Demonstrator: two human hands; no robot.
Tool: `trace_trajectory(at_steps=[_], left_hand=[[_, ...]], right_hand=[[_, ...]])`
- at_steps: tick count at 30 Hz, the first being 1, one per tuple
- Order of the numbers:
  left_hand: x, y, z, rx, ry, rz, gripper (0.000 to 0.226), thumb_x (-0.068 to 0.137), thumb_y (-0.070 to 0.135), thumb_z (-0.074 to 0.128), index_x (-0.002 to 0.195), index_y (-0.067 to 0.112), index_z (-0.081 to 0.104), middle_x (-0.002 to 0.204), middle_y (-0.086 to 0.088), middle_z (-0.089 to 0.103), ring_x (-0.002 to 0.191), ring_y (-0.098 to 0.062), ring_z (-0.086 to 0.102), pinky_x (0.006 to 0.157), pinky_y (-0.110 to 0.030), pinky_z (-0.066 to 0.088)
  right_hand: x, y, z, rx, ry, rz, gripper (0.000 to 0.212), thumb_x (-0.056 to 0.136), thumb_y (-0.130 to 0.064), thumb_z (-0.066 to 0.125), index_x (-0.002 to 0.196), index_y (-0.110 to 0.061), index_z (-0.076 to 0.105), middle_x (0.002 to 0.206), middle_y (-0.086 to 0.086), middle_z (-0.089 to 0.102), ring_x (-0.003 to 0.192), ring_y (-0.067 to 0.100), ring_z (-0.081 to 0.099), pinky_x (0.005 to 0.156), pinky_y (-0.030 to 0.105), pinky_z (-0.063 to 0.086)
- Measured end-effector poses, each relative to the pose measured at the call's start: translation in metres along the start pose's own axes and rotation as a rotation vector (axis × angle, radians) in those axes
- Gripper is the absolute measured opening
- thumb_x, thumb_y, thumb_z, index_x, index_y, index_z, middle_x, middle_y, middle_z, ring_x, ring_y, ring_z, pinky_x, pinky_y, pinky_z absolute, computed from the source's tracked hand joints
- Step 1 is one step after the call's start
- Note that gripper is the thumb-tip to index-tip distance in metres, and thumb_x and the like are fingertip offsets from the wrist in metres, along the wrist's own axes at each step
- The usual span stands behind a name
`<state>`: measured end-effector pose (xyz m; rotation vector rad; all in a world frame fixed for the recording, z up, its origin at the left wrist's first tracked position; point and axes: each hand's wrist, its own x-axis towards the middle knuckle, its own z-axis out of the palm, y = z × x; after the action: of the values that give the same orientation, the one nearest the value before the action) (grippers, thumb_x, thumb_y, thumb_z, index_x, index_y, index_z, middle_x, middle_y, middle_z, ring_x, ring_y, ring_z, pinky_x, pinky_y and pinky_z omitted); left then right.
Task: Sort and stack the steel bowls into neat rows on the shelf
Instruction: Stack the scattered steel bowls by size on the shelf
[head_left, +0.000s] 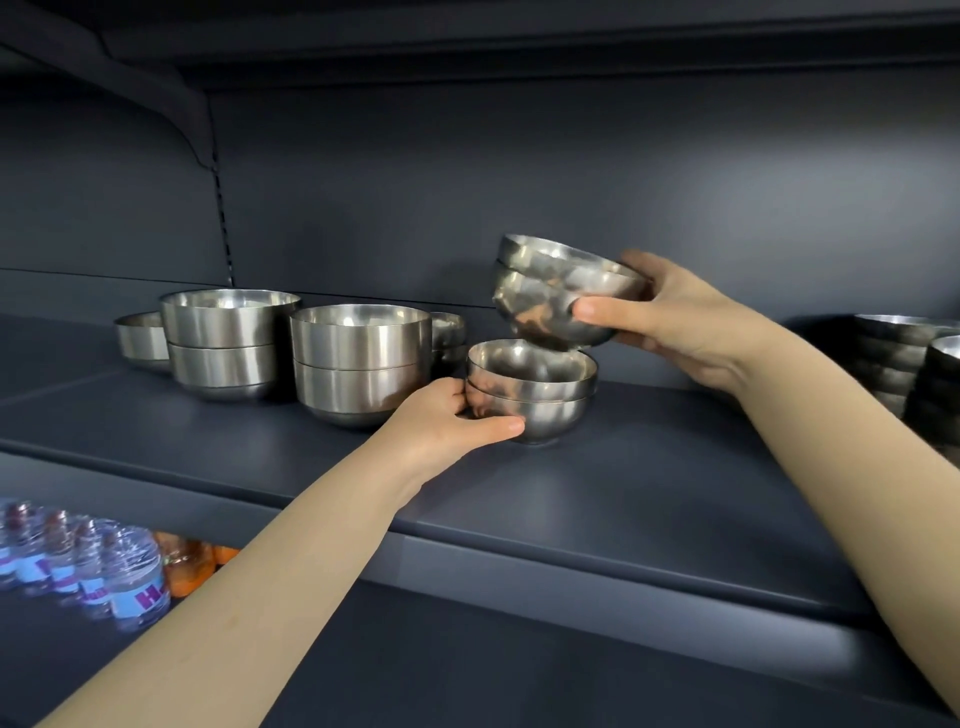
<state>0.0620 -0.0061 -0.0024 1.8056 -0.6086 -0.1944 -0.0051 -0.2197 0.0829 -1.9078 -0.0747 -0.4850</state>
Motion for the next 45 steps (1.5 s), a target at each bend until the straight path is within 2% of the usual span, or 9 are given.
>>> trace_trajectory(at_steps=[2,5,12,16,22,26,29,38,45], left_hand=[[0.001,0.0,0.0,0.001,0.018,0.0,0.039,0.078,0.024,0.08,0.113,0.021,0.063,0.104,0.012,0.072,0.09,0.01,0.062,0.063,-0.002,0.043],[0.002,-0.002,0.0,0.0,0.033,-0.001,0.048,0.075,0.026,0.082,0.118,0.019,0.061,0.111,0.012,0.069,0.102,0.004,0.061,0.071,-0.01,0.042],[0.003,-0.003,0.0,-0.011,0.037,0.008,0.055,0.075,0.024,0.082,0.123,0.015,0.057,0.113,0.011,0.066,0.104,0.002,0.058,0.072,-0.01,0.041],[0.003,-0.004,0.0,-0.014,0.035,0.004,0.056,0.075,0.025,0.082,0.123,0.015,0.056,0.115,0.011,0.065,0.104,0.002,0.058,0.071,-0.009,0.041],[0.001,-0.002,-0.001,-0.012,0.004,0.011,0.053,0.076,0.025,0.082,0.121,0.015,0.057,0.111,0.013,0.066,0.095,0.009,0.056,0.066,-0.009,0.039],[0.0,0.003,0.001,0.02,-0.069,0.019,0.038,0.077,0.027,0.081,0.109,0.019,0.061,0.107,0.011,0.068,0.094,0.007,0.058,0.067,-0.009,0.038],[0.004,0.01,0.007,0.032,-0.149,0.017,0.026,0.079,0.023,0.08,0.099,0.02,0.063,0.098,0.011,0.07,0.092,0.002,0.062,0.069,-0.007,0.039],[0.038,0.03,0.062,0.14,-0.313,-0.003,0.045,0.08,0.027,0.079,0.117,0.013,0.057,0.113,0.007,0.065,0.099,-0.003,0.056,0.072,-0.012,0.039],[0.068,0.047,0.102,0.227,-0.382,0.004,0.028,0.08,0.031,0.078,0.095,0.029,0.054,0.105,0.013,0.062,0.106,-0.006,0.054,0.087,-0.018,0.036]], right_hand=[[-0.001,0.001,0.009,-0.055,-0.049,0.014,0.133,0.04,-0.042,0.095,0.15,-0.01,0.027,0.131,-0.005,0.056,0.119,0.01,0.057,0.103,0.031,0.045],[0.0,0.008,0.013,-0.07,-0.095,0.015,0.117,0.056,-0.028,0.088,0.151,-0.011,0.022,0.124,-0.011,0.056,0.11,0.001,0.053,0.092,0.017,0.041],[-0.001,0.015,0.019,-0.142,-0.097,0.066,0.1,0.045,-0.039,0.094,0.131,-0.02,0.047,0.12,-0.009,0.064,0.114,0.006,0.059,0.089,0.021,0.047],[-0.005,0.018,0.022,-0.159,-0.076,0.102,0.124,0.038,-0.047,0.094,0.144,-0.02,0.035,0.127,-0.009,0.059,0.12,0.009,0.055,0.107,0.032,0.042],[-0.015,0.015,0.023,-0.184,-0.103,0.152,0.117,0.054,-0.036,0.084,0.151,-0.02,0.022,0.131,-0.01,0.051,0.121,0.006,0.049,0.102,0.023,0.036],[-0.025,0.001,0.01,-0.206,-0.115,0.204,0.112,0.072,-0.027,0.082,0.154,-0.033,0.006,0.137,-0.011,0.033,0.125,0.007,0.036,0.109,0.031,0.037],[-0.032,-0.014,-0.009,-0.39,-0.151,0.249,0.121,0.056,-0.045,0.09,0.151,-0.038,0.015,0.152,-0.008,0.03,0.133,0.011,0.038,0.111,0.034,0.037],[-0.036,-0.033,-0.078,-0.736,-0.19,0.417,0.094,0.073,-0.028,0.082,0.149,-0.026,0.028,0.131,-0.005,0.052,0.123,0.014,0.049,0.094,0.021,0.035],[-0.021,-0.035,-0.112,-1.15,-0.199,0.466,0.101,0.063,-0.052,0.083,0.147,-0.033,0.03,0.138,-0.007,0.052,0.128,0.019,0.047,0.112,0.037,0.033]])
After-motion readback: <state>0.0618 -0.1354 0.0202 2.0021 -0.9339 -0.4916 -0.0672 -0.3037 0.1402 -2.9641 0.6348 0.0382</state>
